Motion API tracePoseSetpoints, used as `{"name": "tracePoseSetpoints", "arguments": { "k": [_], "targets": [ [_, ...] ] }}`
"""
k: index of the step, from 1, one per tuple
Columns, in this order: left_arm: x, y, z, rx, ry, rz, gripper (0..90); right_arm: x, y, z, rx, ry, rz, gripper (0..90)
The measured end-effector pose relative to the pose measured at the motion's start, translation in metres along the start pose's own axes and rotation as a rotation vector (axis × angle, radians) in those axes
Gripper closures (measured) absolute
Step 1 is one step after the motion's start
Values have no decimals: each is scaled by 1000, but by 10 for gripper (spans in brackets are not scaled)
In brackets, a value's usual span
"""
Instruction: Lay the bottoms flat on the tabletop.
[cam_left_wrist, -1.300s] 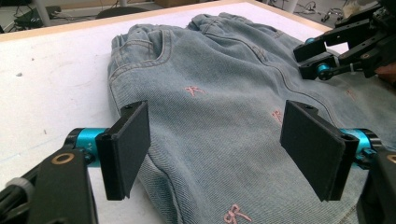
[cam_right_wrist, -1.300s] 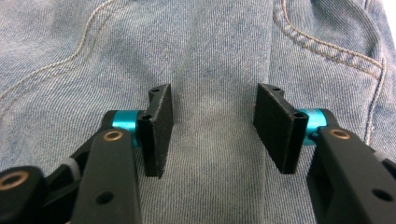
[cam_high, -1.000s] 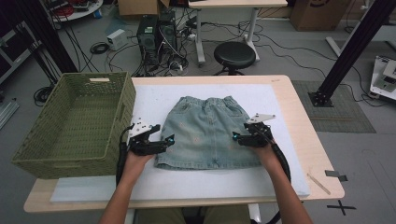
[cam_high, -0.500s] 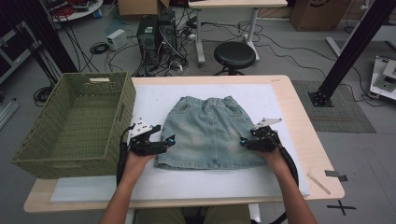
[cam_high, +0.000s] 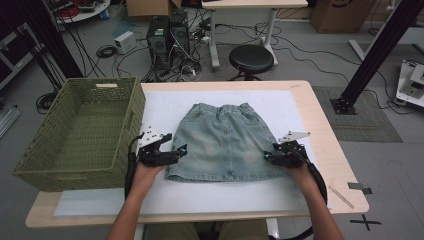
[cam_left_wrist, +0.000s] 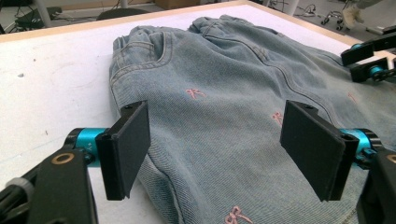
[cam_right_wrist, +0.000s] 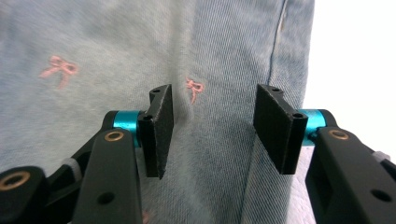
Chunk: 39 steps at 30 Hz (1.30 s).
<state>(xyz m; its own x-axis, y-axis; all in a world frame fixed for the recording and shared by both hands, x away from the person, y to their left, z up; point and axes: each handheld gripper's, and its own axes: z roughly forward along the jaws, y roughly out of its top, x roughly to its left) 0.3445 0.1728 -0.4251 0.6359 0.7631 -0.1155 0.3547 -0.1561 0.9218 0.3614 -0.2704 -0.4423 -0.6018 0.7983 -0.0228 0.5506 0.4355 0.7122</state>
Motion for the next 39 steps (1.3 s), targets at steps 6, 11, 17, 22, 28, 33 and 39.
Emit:
{"name": "tracePoseSetpoints", "arguments": {
  "k": [6, 11, 17, 22, 28, 33, 39],
  "targets": [
    [0, -1, 0, -1, 2, -2, 245, -1, -8, -10, 15, 1, -24, 553],
    [0, -1, -1, 1, 3, -2, 245, -4, -16, -10, 13, 12, -11, 572],
    [1, -1, -2, -17, -8, -26, 245, -3, -19, -24, -23, 35, -4, 617],
    [0, -6, -2, 9, -28, -30, 245, -9, -32, -37, -35, 35, 14, 685],
    [2, -12, 3, 66, -26, -37, 246, -14, -41, -36, -14, 39, 29, 731],
    [2, -13, -2, 85, -14, -30, 432, -8, -39, -35, -7, 44, -18, 765],
    [1, -20, -5, 162, -15, -14, 568, -8, -41, -36, 9, 8, -35, 831]
  ]
}}
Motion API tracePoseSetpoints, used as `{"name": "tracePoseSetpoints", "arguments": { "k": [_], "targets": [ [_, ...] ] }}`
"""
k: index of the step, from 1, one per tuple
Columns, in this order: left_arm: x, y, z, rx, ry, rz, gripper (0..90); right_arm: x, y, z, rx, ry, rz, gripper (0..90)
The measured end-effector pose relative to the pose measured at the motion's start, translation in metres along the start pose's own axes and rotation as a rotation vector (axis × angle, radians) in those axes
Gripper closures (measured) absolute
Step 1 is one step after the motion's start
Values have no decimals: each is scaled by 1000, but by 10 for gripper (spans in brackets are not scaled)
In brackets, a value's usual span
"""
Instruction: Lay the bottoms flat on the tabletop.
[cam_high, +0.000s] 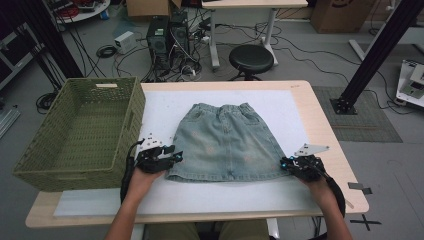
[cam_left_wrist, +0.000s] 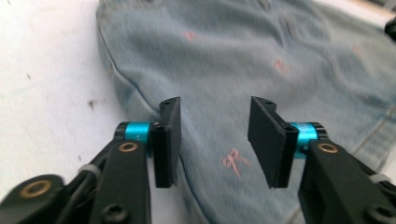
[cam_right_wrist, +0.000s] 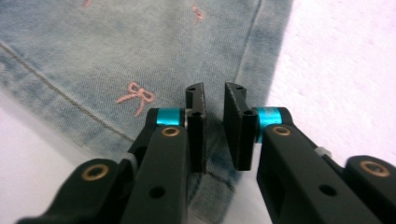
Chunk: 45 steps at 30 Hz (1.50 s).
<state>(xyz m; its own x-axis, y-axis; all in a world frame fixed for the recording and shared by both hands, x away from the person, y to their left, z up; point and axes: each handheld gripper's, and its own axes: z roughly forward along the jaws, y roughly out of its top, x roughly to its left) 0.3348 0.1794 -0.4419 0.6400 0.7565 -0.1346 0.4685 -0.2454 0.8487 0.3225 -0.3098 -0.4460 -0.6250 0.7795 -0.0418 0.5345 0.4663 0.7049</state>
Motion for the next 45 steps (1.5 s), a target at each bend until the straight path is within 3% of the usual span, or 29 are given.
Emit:
{"name": "tracePoseSetpoints", "arguments": {
  "k": [3, 6, 9, 12, 21, 25, 26, 28, 30, 32, 35, 36, 40, 45],
  "targets": [
    [0, -3, 0, 37, -2, 12, 641, -2, -1, -1, 0, -6, 18, 845],
    [-2, -4, 0, 77, -30, 16, 702, -3, -1, 0, -2, -4, 19, 844],
    [-7, -8, 4, 146, -38, 56, 729, -2, -1, 0, -2, -6, 21, 843],
    [-7, -8, 2, 149, -26, 56, 776, -3, -1, 0, -4, -4, 29, 840],
    [-9, -15, -6, 158, -58, 77, 885, -3, 0, 0, 0, 3, 37, 824],
    [-12, -16, -10, 171, -92, 93, 895, 0, 6, 0, 2, -5, 37, 664],
    [-12, -17, -10, 169, -110, 99, 894, 2, 9, 0, -12, 1, 41, 660],
    [-12, -17, -11, 163, -130, 99, 867, 5, 16, 0, -38, 15, 47, 603],
    [-10, -16, -10, 138, -133, 82, 727, 7, 26, 4, -78, 27, 61, 511],
    [-8, -14, -10, 100, -135, 56, 653, 10, 36, 9, -108, 50, 77, 463],
    [-3, -7, -12, 16, -99, 5, 473, 11, 50, 23, -137, 70, 91, 370],
    [-1, -5, -14, -22, -90, -2, 470, 11, 54, 27, -133, 71, 91, 351],
    [4, 1, -18, -98, -42, -34, 339, 12, 84, 50, -154, 56, 91, 221],
    [9, 0, -15, -125, -38, -43, 272, 16, 119, 81, -176, 97, 66, 211]
  ]
}}
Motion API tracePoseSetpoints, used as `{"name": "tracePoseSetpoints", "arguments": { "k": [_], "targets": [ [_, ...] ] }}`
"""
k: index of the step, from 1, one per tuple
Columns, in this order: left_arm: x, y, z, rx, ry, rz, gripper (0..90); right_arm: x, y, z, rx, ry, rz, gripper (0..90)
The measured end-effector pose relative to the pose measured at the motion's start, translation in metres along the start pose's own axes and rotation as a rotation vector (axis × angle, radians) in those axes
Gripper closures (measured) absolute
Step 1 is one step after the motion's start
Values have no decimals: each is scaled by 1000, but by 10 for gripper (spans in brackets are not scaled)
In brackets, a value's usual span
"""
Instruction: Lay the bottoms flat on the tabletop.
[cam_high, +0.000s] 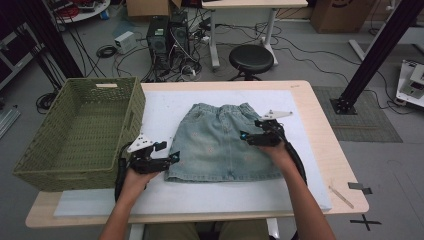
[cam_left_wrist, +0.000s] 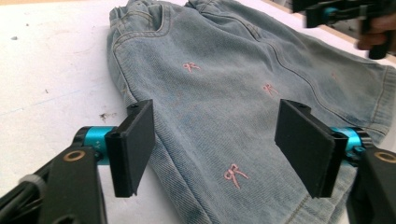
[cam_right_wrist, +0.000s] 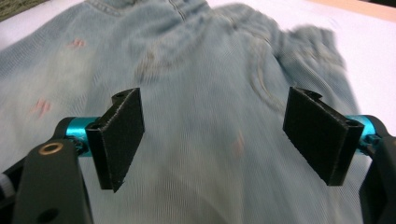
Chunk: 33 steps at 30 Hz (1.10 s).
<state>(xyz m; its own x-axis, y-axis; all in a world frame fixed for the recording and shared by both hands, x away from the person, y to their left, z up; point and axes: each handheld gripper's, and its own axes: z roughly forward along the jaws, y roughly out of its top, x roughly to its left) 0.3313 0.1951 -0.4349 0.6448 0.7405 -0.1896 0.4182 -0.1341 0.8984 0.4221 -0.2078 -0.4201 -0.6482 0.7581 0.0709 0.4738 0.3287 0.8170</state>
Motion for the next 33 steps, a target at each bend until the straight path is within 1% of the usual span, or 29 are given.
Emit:
{"name": "tracePoseSetpoints", "arguments": {
  "k": [2, 3, 5, 8, 10, 11, 13, 14, 15, 18, 19, 20, 21, 22, 24, 25, 28, 29, 31, 33],
  "targets": [
    [1, 0, 1, -3, -2, -3, 244, 2, 8, 14, 14, -3, -18, 211],
    [1, 0, 1, -13, 1, -2, 236, 3, 11, 19, 19, -5, -23, 211],
    [2, 0, 0, -28, -6, 6, 218, 5, 18, 30, 26, -1, -32, 211],
    [2, 1, -1, -27, -1, 16, 218, 7, 27, 46, 58, -5, -57, 213],
    [3, 1, -2, -21, 1, 22, 218, 7, 32, 56, 77, -2, -49, 216],
    [3, 1, -2, -15, 1, 27, 218, 8, 33, 59, 82, -4, -51, 235],
    [3, 0, -2, -12, 2, 28, 218, 10, 36, 68, 105, -12, -68, 251],
    [3, 0, -3, -10, 4, 29, 218, 11, 36, 70, 116, -16, -68, 256],
    [4, 0, -3, -8, 5, 30, 218, 12, 37, 74, 139, -23, -76, 258],
    [3, 0, -1, -5, 9, 30, 218, 11, 36, 83, 193, -28, -75, 267],
    [3, 0, -1, -1, 8, 32, 218, 11, 35, 85, 209, -31, -74, 265],
    [3, 0, 1, 2, 8, 35, 218, 10, 35, 86, 210, -32, -73, 264],
    [2, 0, 2, 3, 8, 35, 218, 9, 35, 86, 207, -44, -86, 262],
    [2, -1, 3, 4, 9, 35, 218, 8, 34, 85, 208, -58, -89, 262],
    [1, -1, 5, 10, 8, 34, 218, 5, 33, 83, 214, -88, -80, 262],
    [0, -1, 6, 9, 4, 33, 218, 0, 29, 81, 211, -91, -55, 261],
    [-1, -1, 6, 10, 4, 36, 218, -10, 21, 77, 192, -73, 18, 250],
    [-1, -1, 5, 10, 5, 36, 218, -10, 22, 76, 193, -72, 23, 249],
    [0, 0, 4, 7, 5, 34, 218, -8, 23, 76, 197, -74, 7, 248],
    [0, 0, 3, 5, 9, 35, 218, -4, 27, 71, 177, -68, 3, 249]
  ]
}}
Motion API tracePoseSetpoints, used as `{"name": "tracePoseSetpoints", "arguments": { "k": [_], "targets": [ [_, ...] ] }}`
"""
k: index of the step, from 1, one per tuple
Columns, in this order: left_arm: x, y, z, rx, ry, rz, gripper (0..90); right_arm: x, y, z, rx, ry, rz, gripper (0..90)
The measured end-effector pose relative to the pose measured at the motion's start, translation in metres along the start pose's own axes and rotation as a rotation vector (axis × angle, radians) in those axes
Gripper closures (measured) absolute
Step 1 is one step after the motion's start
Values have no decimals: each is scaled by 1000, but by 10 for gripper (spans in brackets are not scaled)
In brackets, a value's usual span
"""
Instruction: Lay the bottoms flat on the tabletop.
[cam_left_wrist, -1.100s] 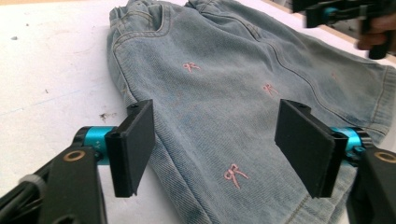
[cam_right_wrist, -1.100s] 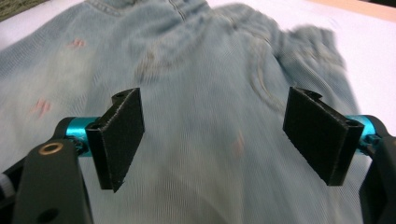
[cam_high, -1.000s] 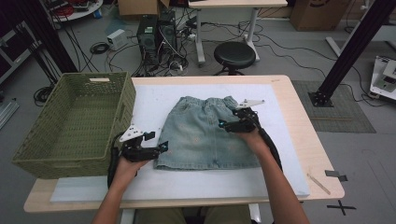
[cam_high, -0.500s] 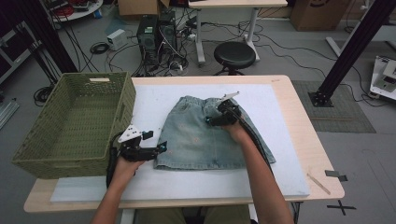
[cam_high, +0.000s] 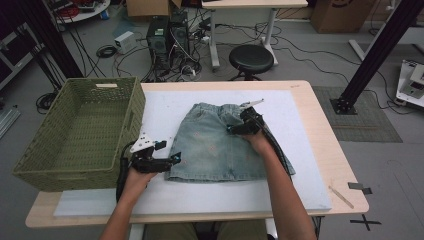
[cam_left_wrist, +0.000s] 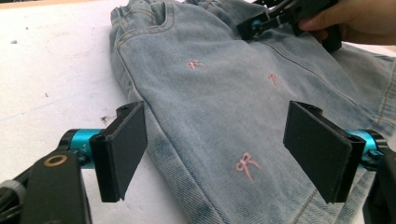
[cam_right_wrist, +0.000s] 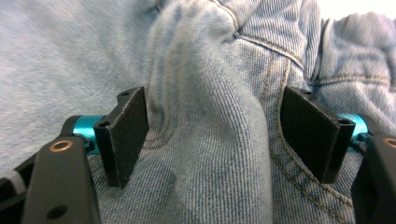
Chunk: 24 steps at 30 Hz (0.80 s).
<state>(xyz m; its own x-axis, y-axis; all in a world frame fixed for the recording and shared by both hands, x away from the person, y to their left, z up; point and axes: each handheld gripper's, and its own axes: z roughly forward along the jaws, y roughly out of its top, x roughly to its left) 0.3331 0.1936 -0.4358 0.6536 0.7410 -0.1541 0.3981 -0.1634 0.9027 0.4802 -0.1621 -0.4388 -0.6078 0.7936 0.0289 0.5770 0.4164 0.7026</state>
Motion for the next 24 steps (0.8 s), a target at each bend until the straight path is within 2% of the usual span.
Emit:
{"name": "tracePoseSetpoints", "arguments": {
  "k": [4, 6, 7, 10, 13, 15, 20, 21, 22, 24],
  "targets": [
    [1, 1, -1, -6, 1, 0, 218, 4, 5, -14, -48, 13, -38, 257],
    [1, 1, -1, -6, 1, 1, 218, 4, 7, -24, -79, 28, -44, 322],
    [1, 1, -1, -8, 2, -1, 218, 6, 8, -28, -90, 37, -67, 404],
    [2, 1, -2, -13, 4, -3, 218, 13, 7, -28, -61, 56, -150, 583],
    [3, 2, -3, -15, 8, -7, 218, 20, 4, -17, 8, 46, -175, 651],
    [4, 3, -4, -20, 9, -14, 218, 20, 1, -10, 39, 42, -174, 664],
    [4, 8, -3, -34, 3, -13, 218, 16, -3, -8, 38, 61, -144, 663],
    [4, 8, -3, -34, 3, -13, 218, 16, -2, -10, 38, 60, -151, 623],
    [4, 12, -1, -40, 8, -15, 218, 15, -2, -15, 23, 60, -137, 522],
    [6, 17, 2, -41, 9, -17, 218, 10, -1, -23, -25, 90, -94, 479]
  ]
}}
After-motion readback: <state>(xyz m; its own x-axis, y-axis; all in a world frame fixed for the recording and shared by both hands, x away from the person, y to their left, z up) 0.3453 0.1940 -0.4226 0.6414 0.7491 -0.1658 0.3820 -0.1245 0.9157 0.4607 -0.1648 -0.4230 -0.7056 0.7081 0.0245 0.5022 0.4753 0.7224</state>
